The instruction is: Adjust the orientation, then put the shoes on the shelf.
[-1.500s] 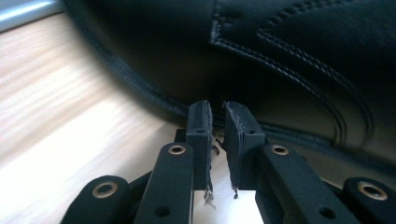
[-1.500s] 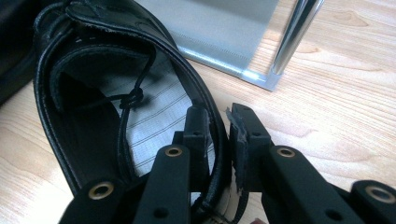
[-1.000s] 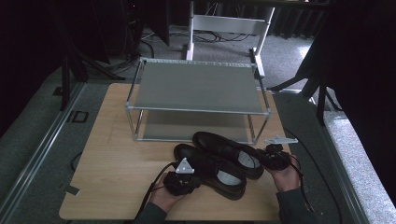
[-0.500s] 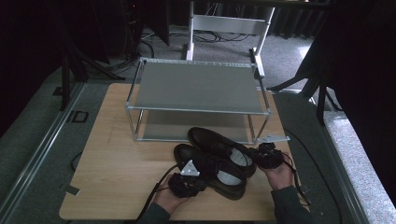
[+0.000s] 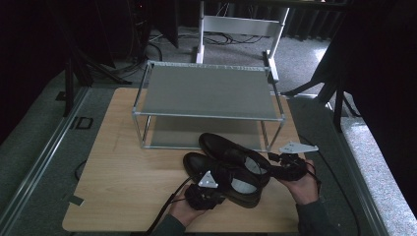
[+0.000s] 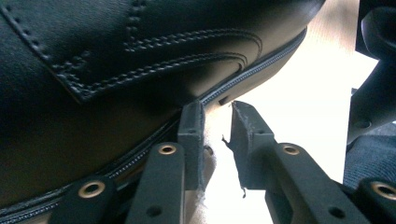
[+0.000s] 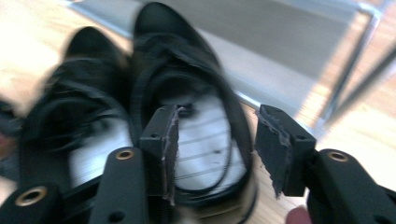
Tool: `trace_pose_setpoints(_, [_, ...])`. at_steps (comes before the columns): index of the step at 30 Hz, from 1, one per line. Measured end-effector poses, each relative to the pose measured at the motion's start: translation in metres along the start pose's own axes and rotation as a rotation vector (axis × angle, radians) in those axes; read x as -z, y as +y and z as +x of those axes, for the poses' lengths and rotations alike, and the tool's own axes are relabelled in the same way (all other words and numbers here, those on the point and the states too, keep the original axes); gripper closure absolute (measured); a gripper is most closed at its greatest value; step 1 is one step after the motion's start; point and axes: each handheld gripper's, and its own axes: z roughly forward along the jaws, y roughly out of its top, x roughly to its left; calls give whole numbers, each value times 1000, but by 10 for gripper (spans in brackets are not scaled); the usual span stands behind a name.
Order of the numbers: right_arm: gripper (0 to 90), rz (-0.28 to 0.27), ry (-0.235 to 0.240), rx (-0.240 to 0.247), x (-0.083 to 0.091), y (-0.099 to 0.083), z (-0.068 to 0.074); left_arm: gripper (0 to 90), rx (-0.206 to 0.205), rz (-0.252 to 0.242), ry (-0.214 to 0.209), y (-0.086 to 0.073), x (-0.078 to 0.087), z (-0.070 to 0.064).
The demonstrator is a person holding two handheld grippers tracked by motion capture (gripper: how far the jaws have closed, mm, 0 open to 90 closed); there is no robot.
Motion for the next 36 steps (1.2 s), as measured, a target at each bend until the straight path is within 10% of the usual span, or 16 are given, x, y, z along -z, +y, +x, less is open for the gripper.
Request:
trace_pose_setpoints(5, [407,31,44,103,4,4,16,685,12,-17,25,-7,10,1])
trace_pose_setpoints(21, [345,167,82,158,-12,6,23,643,141,-90,130,-42,63,18])
trace_pose_setpoints(36, [344,311,63,235,-31,0,26,640,108,-91,86,-27,48,8])
